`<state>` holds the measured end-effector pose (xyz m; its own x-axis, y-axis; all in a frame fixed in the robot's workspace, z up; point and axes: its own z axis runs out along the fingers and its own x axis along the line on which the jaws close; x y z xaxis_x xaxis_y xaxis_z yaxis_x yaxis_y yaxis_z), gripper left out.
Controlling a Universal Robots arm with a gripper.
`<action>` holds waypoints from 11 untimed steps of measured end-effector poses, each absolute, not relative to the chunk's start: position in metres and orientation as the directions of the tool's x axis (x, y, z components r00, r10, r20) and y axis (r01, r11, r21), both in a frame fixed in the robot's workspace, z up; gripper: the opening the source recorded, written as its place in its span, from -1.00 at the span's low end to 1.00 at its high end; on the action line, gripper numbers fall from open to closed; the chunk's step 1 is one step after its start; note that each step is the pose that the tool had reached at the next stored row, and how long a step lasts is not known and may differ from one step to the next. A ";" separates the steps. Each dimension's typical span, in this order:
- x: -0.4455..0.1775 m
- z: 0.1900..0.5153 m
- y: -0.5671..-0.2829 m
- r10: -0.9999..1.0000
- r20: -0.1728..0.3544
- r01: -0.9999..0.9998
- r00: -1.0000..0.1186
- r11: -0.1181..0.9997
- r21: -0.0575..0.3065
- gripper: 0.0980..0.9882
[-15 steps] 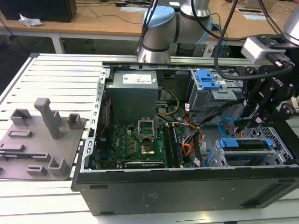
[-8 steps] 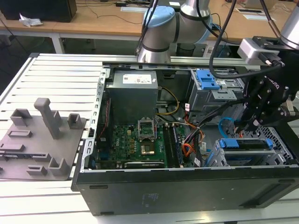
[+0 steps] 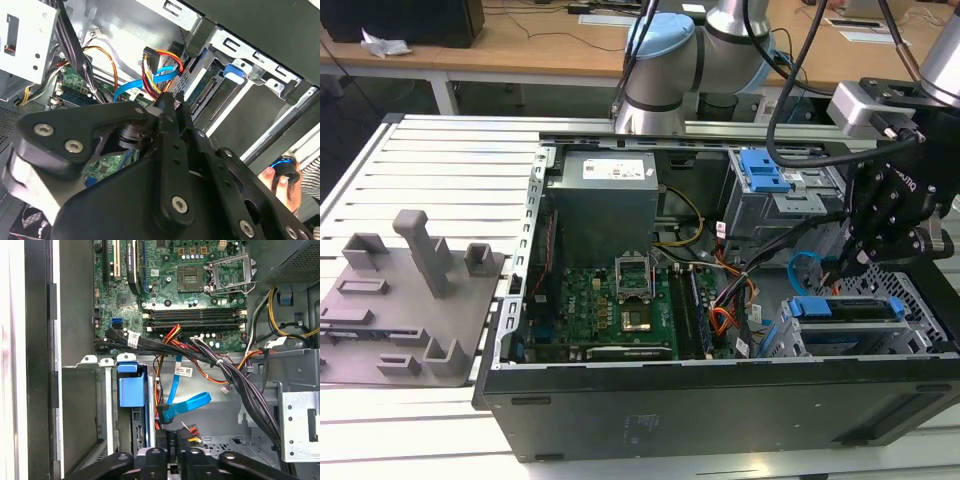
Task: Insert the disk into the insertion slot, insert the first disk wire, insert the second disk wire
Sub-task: 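Insert the first disk wire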
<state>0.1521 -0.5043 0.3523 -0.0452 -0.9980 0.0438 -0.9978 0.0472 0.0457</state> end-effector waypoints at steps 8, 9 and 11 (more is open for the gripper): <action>0.154 0.352 -0.504 -0.998 0.044 -0.998 -0.045 0.047 0.046 -0.83; 0.160 0.352 -0.504 -0.998 0.045 -0.998 -0.045 0.047 0.047 -0.83; 0.165 0.352 -0.504 -0.998 0.045 -0.998 -0.045 0.047 0.048 -0.83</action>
